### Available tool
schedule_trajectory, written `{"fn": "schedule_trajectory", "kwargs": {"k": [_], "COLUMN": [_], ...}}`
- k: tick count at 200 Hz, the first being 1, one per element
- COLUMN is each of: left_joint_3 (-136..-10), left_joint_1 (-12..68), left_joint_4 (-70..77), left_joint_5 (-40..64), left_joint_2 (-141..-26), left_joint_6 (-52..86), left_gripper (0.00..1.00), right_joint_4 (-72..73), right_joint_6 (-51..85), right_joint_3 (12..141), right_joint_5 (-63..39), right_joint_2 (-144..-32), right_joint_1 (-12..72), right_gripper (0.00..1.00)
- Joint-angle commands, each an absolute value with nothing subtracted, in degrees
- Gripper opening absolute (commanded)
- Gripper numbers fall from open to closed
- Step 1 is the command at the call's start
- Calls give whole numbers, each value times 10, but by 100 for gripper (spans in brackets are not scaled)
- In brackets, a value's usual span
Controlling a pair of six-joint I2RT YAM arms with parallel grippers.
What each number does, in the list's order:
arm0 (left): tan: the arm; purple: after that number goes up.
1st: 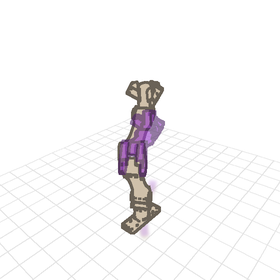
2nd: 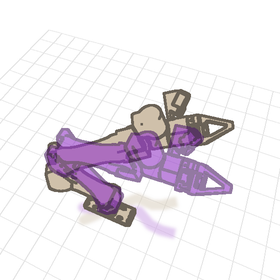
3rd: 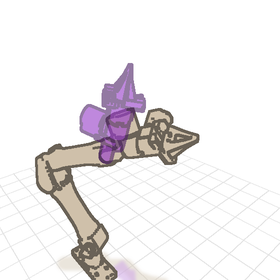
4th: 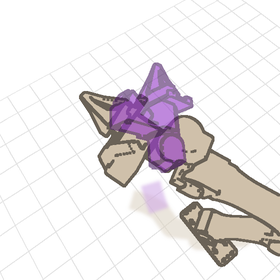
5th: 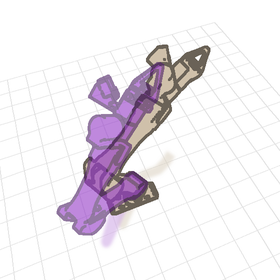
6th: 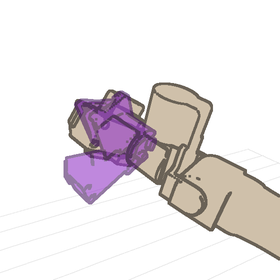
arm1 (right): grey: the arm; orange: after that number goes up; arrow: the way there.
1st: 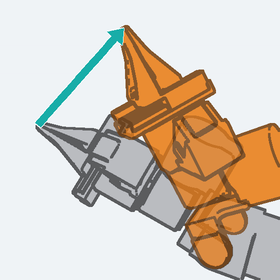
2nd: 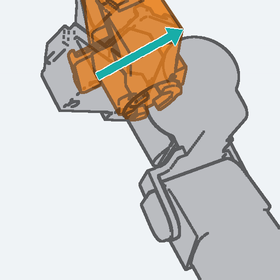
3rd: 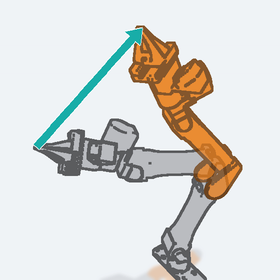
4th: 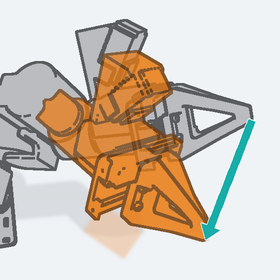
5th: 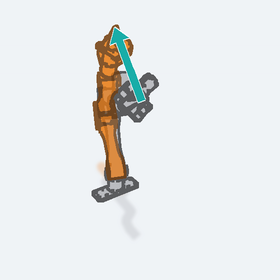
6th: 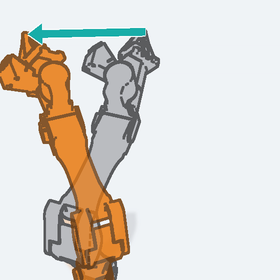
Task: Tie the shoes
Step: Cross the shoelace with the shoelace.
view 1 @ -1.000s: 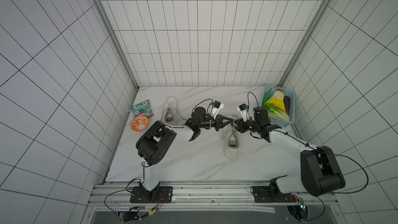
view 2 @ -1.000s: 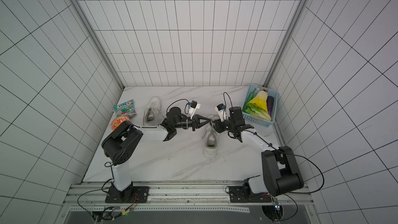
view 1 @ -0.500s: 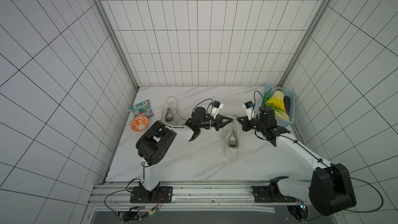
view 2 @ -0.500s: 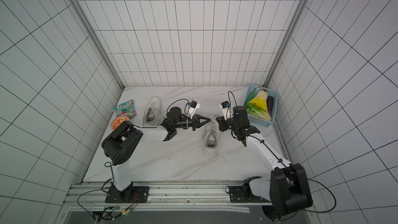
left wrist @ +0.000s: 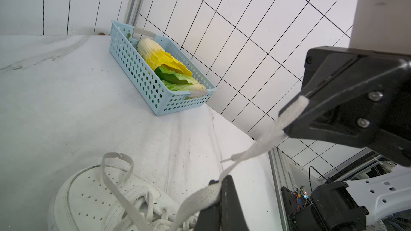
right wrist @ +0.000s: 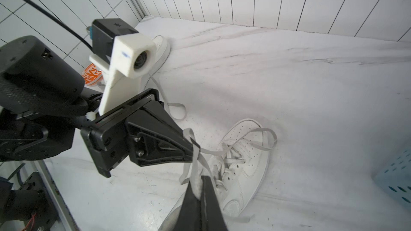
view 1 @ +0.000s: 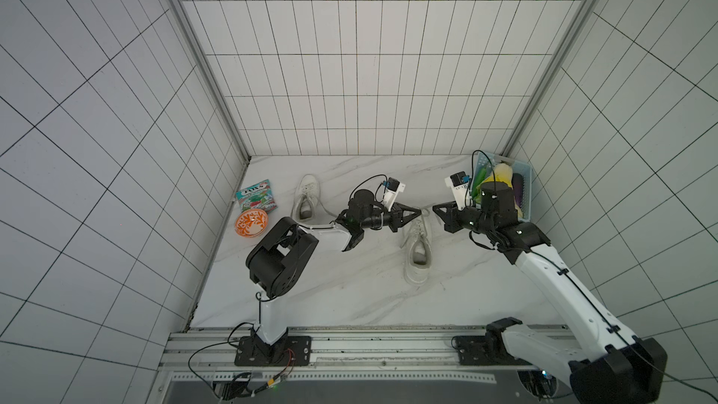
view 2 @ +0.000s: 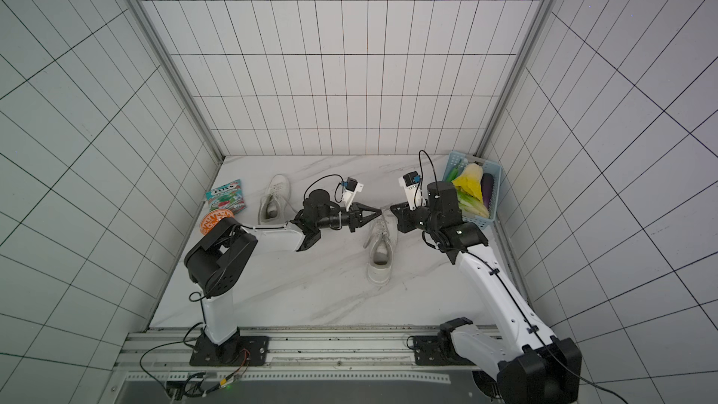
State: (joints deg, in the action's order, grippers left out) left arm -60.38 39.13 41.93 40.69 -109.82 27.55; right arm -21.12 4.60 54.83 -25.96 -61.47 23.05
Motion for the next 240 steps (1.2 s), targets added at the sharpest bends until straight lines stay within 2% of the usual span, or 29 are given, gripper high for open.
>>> {"fn": "schedule_trajectory", "kwargs": {"k": [1,41,105,195,240], "left_joint_3": [-621,-621,-621,-621,-619], "left_joint_1": [395,398,398,399,399], "left_joint_4": [406,405,405,404,403], "left_joint_5": [397,394,396,396,396], "left_joint_2": [-1114,-1114,-1112,-1111,-1110], "left_joint_6": [266,265,265,264,262], "left_gripper": [0,0,0,0,0], "right_joint_4": [-219,-145,-32,-93,-104], "right_joint_6": [80,113,93,-21,-47], "right_joint_3": [560,532,474,458,458], "right_joint_5": [-304,-318,-281,-147,-116], "right_joint_2": [-611,-628,-650,-675,-689], "right_joint_1": [249,270,279,302,321], "right_gripper": [0,0,0,0,0]}}
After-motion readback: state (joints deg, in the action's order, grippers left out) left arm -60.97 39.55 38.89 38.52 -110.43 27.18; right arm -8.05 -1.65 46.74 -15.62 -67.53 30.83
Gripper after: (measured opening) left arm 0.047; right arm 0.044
